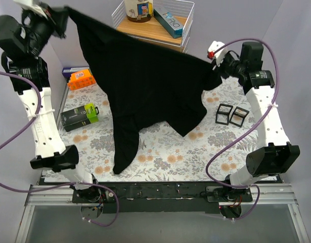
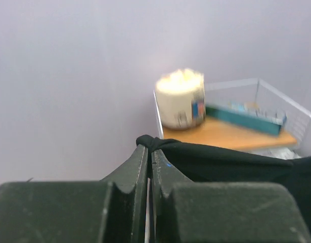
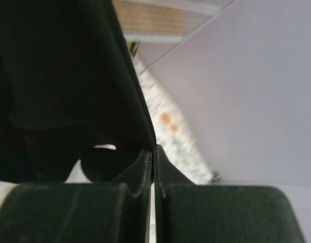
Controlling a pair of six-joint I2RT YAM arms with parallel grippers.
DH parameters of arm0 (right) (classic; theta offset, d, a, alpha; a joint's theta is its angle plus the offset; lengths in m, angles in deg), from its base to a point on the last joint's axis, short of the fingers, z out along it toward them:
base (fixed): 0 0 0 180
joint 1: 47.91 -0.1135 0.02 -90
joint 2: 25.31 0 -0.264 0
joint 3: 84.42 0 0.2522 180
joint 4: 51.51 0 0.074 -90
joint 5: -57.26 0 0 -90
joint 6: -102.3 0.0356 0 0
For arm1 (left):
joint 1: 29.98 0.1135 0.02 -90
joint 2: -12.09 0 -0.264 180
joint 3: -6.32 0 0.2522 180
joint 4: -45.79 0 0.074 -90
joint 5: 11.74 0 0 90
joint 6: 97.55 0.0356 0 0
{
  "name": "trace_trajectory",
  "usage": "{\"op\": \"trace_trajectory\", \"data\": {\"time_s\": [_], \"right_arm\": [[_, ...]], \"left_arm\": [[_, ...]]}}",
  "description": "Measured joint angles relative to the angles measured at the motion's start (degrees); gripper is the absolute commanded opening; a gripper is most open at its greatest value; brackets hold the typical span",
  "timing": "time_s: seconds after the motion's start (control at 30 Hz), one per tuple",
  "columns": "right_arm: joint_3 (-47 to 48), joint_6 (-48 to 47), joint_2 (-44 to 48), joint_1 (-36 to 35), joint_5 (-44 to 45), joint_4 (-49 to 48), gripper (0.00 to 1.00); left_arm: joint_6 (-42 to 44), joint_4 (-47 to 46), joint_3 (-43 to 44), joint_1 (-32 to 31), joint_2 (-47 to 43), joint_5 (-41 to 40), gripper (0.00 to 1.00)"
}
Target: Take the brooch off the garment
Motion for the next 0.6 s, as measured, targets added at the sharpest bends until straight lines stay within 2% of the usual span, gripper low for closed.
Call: {"op": "trace_trajectory", "data": {"time_s": [0.07,0.1,0.2,0.3,0.43,0.6], "right_arm": [[5.6,-0.7,-0.9,-0.1,-1.4,0.0,0.01],[8.8,-0.7,-1.3,-0.1,-1.8,0.5,0.01],[18.9,-0.5,-2.4,0.1,-2.0,1.4,0.01],[23.3,-0.5,-1.0,0.2,-2.1,0.8,0.01],[19.6,-1.8,5.6,0.5,-1.9,0.3,0.01],[7.2,-6.8,17.2,0.5,-2.0,3.4,0.01]], "left_arm": [[-0.6,-2.1,12.8,0.0,5.6,-0.3,0.0],[-0.7,-3.2,14.5,0.0,6.2,-0.6,0.0],[-0.3,-10.4,10.1,0.2,3.4,-1.6,0.0],[1.4,-16.2,7.6,0.4,1.2,-1.9,0.0],[4.5,-19.2,4.0,0.5,-3.3,-2.5,0.0],[9.5,-18.5,-15.2,0.8,-21.2,-0.6,0.0]]}}
